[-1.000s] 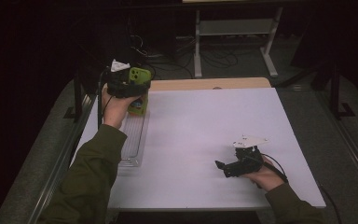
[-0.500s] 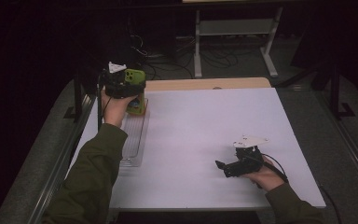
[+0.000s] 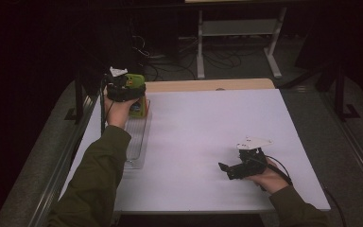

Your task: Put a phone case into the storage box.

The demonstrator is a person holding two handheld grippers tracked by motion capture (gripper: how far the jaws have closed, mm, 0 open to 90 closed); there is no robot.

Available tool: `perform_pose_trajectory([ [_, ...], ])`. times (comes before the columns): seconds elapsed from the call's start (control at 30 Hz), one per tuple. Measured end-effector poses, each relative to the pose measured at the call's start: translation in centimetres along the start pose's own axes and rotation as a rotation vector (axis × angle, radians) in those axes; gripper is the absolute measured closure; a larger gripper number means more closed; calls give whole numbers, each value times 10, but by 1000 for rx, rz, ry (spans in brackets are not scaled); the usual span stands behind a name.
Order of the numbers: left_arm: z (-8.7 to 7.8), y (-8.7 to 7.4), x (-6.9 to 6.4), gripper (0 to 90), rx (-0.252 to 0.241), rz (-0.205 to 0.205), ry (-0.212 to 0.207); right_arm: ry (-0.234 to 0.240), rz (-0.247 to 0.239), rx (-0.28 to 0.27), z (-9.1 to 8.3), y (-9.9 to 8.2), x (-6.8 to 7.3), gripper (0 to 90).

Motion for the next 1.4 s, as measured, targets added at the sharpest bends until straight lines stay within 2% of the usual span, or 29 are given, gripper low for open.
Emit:
perform_pose_trajectory([
  [0.03,1,-1,2,156,5,10,3,0,0,0,0,0,0,10],
  [0.1,2,-3,3,156,3,-6,9,1,7,1,0,0,1,10],
  [0.13,2,-4,4,156,16,3,10,0,11,-1,0,0,1,10],
  [0.2,5,-5,4,156,6,-7,12,1,9,-2,0,0,1,10],
  [0.77,17,-19,10,154,17,-31,53,5,10,1,-1,0,1,10],
  [1.0,18,-27,12,154,32,-24,75,3,9,0,-1,0,1,10],
  [1.03,19,-27,12,154,13,-36,78,4,10,1,-1,0,1,10],
  [1.07,18,-29,14,154,38,-14,86,4,9,1,-1,0,1,10],
  [1.1,20,-28,12,154,12,-36,82,4,9,1,0,0,1,10],
  [1.27,21,-31,13,154,35,-29,93,5,9,1,0,0,1,10],
  [1.3,23,-30,12,154,21,-36,97,4,5,-1,0,0,1,10],
  [1.4,23,-34,13,154,57,-19,100,5,10,2,-1,0,1,10],
])
Point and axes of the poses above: each handheld gripper's, and its own axes: z roughly forward along the jaws, y roughly out of its top, x roughly to its left, the point moved 8 cm from there along z, roughly forward along the jaws, and after that the axes turned 10 degrees about -y, right-handed, at the moved point
